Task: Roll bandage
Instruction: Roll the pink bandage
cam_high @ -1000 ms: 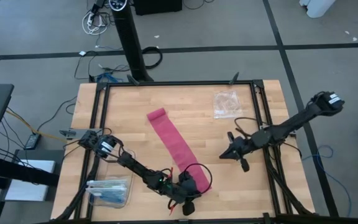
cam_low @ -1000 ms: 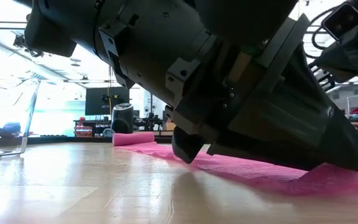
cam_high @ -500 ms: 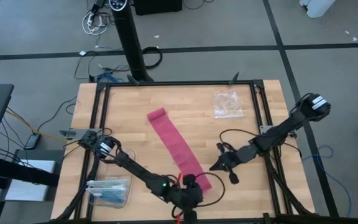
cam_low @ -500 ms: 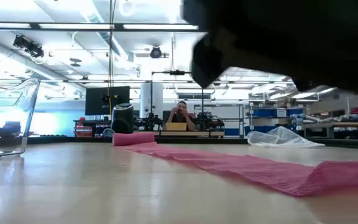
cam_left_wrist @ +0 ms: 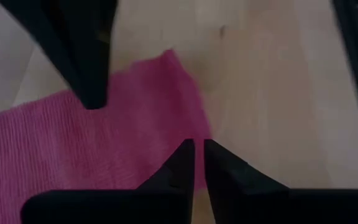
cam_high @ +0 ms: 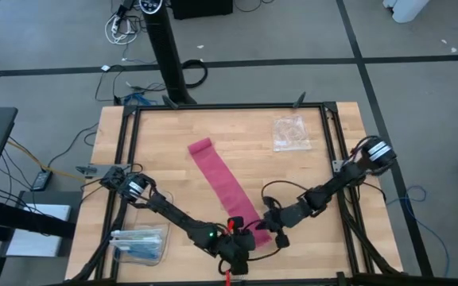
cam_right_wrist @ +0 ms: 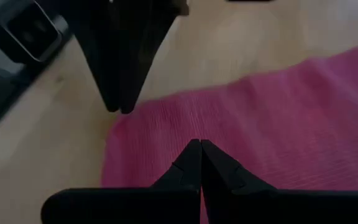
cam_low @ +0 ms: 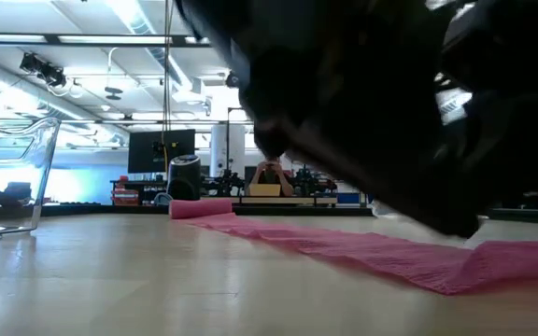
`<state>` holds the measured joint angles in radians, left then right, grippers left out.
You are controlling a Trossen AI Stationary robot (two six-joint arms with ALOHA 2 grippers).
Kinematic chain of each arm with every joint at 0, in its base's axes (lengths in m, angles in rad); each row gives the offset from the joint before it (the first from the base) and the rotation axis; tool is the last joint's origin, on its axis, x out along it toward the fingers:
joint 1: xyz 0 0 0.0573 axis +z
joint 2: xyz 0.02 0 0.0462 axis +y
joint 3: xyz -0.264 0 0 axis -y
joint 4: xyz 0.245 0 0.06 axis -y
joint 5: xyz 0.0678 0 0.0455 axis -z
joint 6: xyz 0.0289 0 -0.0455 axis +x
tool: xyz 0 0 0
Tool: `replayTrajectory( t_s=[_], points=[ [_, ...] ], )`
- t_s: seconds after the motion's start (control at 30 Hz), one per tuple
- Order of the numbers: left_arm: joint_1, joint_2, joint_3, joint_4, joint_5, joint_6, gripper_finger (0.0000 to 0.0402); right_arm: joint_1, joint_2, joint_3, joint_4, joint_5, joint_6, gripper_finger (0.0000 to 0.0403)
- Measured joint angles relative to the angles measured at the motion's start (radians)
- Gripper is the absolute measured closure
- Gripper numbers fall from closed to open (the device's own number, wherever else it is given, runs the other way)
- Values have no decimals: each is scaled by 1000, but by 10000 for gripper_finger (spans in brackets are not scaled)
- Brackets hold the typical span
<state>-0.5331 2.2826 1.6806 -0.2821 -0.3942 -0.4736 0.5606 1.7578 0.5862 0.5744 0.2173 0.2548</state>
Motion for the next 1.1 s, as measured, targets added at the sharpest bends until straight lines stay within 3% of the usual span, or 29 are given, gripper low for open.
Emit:
replayTrajectory(
  t_s=[0.37,0.6,0.83,1.1],
  points=[
    [10,1,-3,56,60,38,389,-4,86,25,22,4,42,403],
    [15,1,-4,46,-23,44,389,-5,86,24,22,3,43,403],
    [23,31,-4,67,93,23,390,-5,86,24,20,3,42,403],
    [-6,32,-4,82,97,-5,390,-9,86,23,19,-1,40,403]
  ],
)
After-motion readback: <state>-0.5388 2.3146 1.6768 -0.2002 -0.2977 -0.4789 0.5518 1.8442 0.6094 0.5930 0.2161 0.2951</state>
